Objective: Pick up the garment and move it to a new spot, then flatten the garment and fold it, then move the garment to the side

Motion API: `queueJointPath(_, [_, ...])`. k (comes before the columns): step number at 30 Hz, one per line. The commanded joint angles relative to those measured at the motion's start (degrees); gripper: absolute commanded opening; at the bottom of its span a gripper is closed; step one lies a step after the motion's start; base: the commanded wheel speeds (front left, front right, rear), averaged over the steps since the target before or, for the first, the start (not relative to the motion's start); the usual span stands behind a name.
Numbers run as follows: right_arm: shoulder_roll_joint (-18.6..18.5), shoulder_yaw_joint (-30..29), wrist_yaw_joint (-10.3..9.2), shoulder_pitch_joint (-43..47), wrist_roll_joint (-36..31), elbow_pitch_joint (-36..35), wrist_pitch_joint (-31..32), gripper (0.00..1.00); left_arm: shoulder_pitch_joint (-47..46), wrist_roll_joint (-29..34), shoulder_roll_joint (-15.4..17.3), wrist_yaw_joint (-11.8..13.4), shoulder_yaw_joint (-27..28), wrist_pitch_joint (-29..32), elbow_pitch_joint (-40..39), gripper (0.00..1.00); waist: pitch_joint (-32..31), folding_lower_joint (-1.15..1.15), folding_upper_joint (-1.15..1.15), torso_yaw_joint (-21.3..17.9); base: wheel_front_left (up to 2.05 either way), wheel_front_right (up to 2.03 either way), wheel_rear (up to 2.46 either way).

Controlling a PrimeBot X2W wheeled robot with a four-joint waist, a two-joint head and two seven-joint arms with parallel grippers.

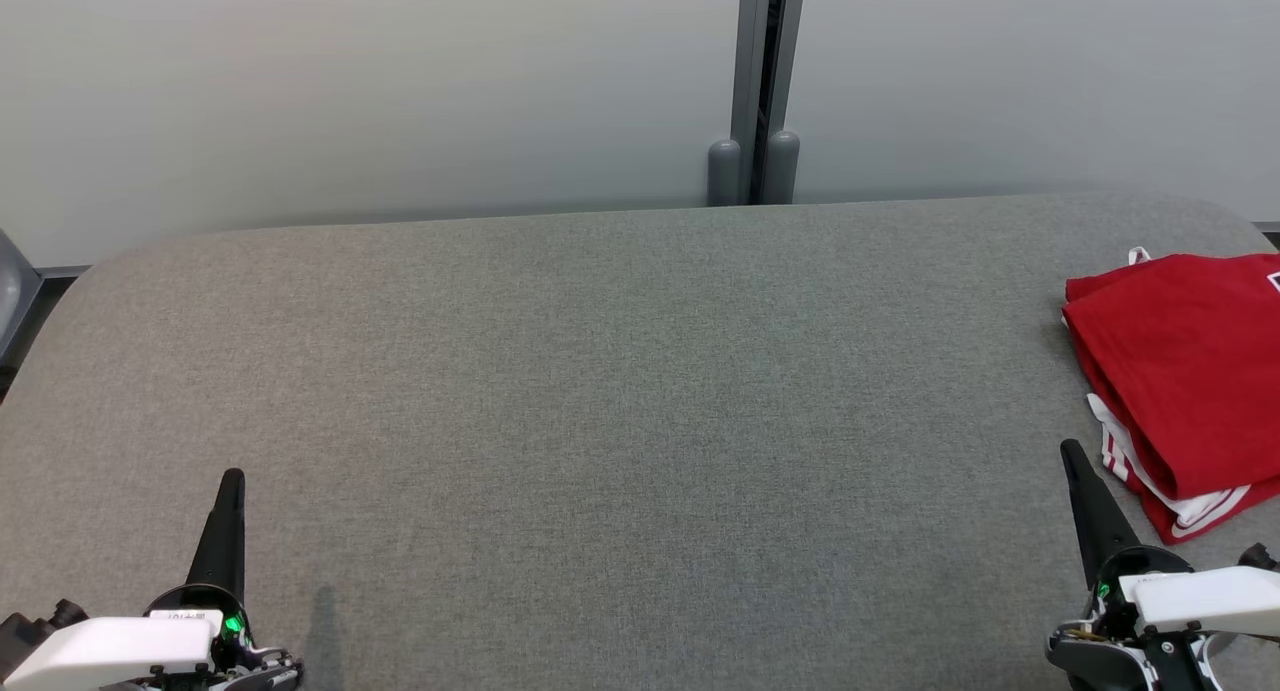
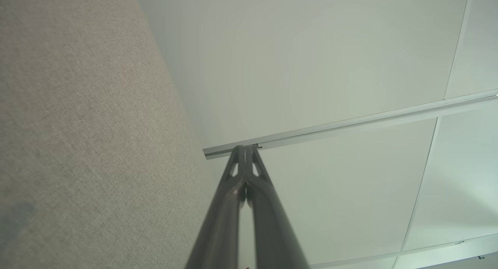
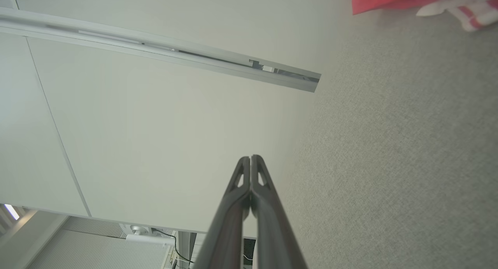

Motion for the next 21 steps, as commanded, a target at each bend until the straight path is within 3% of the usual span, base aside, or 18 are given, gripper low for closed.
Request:
queueJointPath(1, [0.0, 0.0, 0.04, -0.7, 1.7, 0.3, 0.4, 0.00, -1.1, -1.4, 0.0, -0.4, 0.7, 0.4, -0.4, 0.00, 0.0, 0.00, 0.00, 0.0, 0.00, 0.00, 0.00])
queueJointPath(21, [0.2, 0.4, 0.04, -1.7, 9.5, 1.7, 0.8, 0.00, -1.8, -8.4, -0.8, -1.7, 2.7, 2.7, -0.4, 0.00, -0.3, 0.00, 0.00, 0.0, 0.00, 0.00, 0.00])
